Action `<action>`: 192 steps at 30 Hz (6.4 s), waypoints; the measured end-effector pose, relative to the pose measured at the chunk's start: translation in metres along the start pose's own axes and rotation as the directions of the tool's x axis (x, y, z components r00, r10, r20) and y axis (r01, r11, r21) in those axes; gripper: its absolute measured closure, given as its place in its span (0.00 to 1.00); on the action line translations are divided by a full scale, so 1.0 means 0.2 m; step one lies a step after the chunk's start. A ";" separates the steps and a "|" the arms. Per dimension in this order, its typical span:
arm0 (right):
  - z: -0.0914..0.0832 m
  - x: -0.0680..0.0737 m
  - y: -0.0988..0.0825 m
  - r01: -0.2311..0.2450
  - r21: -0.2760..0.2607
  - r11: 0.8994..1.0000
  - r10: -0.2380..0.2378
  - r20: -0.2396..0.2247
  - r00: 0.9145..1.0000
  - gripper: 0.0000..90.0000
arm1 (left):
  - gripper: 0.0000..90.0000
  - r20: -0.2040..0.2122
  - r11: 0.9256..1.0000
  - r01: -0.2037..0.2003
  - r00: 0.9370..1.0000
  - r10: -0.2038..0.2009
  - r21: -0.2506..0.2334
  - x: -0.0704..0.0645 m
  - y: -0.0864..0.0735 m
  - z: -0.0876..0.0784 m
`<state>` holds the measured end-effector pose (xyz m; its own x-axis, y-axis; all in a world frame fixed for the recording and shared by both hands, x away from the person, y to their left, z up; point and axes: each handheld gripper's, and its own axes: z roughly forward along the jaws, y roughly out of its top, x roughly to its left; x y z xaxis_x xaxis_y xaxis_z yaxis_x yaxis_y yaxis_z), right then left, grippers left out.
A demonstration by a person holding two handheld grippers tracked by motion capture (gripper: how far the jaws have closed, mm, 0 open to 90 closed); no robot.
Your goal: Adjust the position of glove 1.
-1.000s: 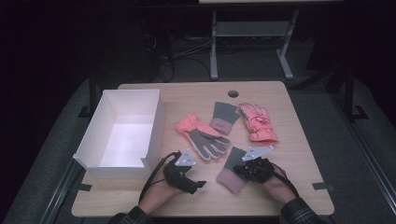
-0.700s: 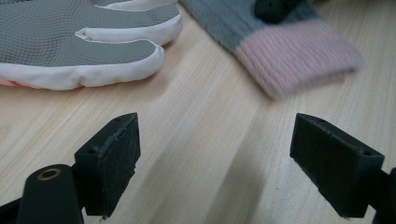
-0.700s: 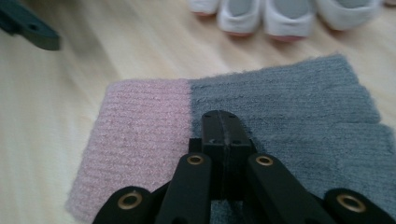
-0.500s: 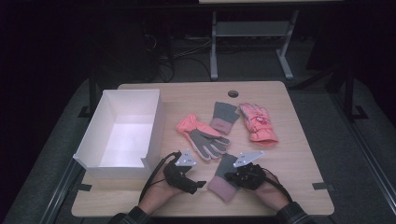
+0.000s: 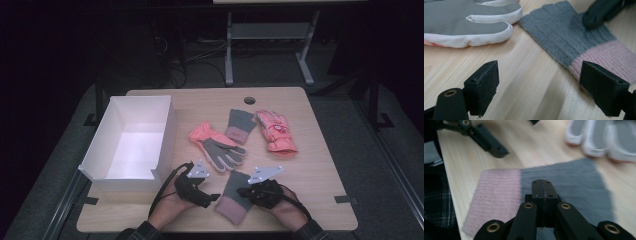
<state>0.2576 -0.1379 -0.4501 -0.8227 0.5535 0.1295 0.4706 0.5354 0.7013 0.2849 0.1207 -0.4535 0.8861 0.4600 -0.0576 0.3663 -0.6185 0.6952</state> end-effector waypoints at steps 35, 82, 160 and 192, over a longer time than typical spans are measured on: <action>-0.22 -0.19 -0.24 -0.083 -0.070 0.994 0.093 0.150 0.984 0.08 | 0.17 -0.013 1.000 0.023 1.000 -0.023 -0.003 0.01 0.03 -0.01; -0.25 -0.22 -0.26 -0.086 -0.118 0.989 0.107 0.180 0.978 0.04 | 0.34 -0.131 0.993 0.110 0.985 -0.115 -0.042 0.43 0.68 0.26; -0.26 -0.24 -0.26 -0.102 -0.136 0.985 0.125 0.170 0.977 0.04 | 0.97 -0.102 0.981 0.169 0.982 -0.159 0.094 0.69 0.92 0.47; -0.25 -0.25 -0.26 -0.106 -0.127 0.986 0.129 0.184 0.974 0.04 | 0.97 0.009 0.994 0.093 0.996 -0.093 0.050 0.37 0.83 -0.01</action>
<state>0.2571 -0.2257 -0.4577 -0.6825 0.7256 0.0876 0.5112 0.3883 0.7667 0.4112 0.0537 -0.3422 0.8506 0.5097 -0.1288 0.4605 -0.6042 0.6502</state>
